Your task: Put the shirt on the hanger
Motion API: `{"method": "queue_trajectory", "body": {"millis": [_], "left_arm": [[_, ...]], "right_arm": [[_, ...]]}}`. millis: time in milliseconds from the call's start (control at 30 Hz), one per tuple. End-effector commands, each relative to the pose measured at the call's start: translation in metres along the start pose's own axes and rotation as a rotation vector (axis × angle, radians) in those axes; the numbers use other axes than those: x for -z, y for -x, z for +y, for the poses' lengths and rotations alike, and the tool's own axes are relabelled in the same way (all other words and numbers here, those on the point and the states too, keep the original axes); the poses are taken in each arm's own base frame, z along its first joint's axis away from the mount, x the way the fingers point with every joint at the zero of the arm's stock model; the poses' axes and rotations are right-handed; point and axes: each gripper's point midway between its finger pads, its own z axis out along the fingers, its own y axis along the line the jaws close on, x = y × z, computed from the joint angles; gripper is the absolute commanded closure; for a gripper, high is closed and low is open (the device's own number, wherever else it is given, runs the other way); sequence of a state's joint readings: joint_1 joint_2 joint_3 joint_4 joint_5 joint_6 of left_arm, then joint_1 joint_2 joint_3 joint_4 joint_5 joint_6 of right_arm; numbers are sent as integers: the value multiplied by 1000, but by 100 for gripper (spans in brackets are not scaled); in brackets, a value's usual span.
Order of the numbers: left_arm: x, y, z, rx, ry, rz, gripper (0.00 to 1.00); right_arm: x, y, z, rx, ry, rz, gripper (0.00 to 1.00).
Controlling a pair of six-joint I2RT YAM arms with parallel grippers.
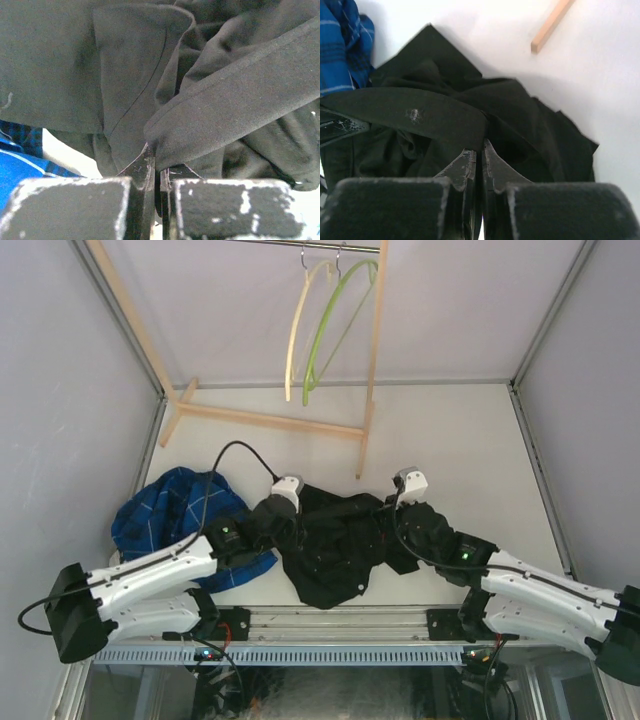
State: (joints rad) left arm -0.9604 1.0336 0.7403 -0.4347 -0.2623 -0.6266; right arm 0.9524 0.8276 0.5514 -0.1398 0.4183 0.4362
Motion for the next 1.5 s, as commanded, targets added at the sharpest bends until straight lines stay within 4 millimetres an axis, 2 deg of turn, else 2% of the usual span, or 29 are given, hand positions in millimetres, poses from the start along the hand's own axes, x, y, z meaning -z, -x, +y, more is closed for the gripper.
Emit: {"method": "queue_trajectory", "body": {"millis": [0,133,333,400,500,567,700,800,900,967,1067,1167,1300,1400,1467], "left_arm": [[-18,-2,-13,84,-64,-22,100],[-34,5,-16,89,-65,-14,98],[-60,14,-3,83,-33,-8,96],[-66,18,1,75,-18,-4,95],[-66,33,4,52,1,-9,93],[-57,51,2,37,4,-35,90],[-31,79,-7,21,-18,-95,81],[-17,86,-11,23,-48,-117,78],[-17,80,-12,22,-60,-101,79],[-21,74,-10,20,-54,-82,79],[-28,67,-9,17,-46,-56,79],[-33,66,-9,16,-46,-48,71],[-36,65,-10,19,-44,-41,66],[-35,66,-12,20,-52,-45,66],[-34,67,-11,21,-51,-48,68]], "right_arm": [[-9,-17,15,-110,44,60,100],[-27,-24,16,-114,60,93,100],[-53,-41,2,-107,29,151,100],[-59,-40,-2,-99,21,149,100],[-64,-23,-6,-95,20,125,99],[-60,-4,-7,-78,18,89,91],[-37,30,-6,-43,23,24,65],[-19,37,-4,-36,42,20,54],[-1,36,-4,-37,41,19,49],[12,36,2,-31,51,8,50],[25,36,21,-40,110,-3,61],[29,29,46,-54,181,12,65],[18,7,72,-83,242,52,65],[1,-6,74,-102,217,70,65],[-11,-7,74,-109,199,53,65]]}}
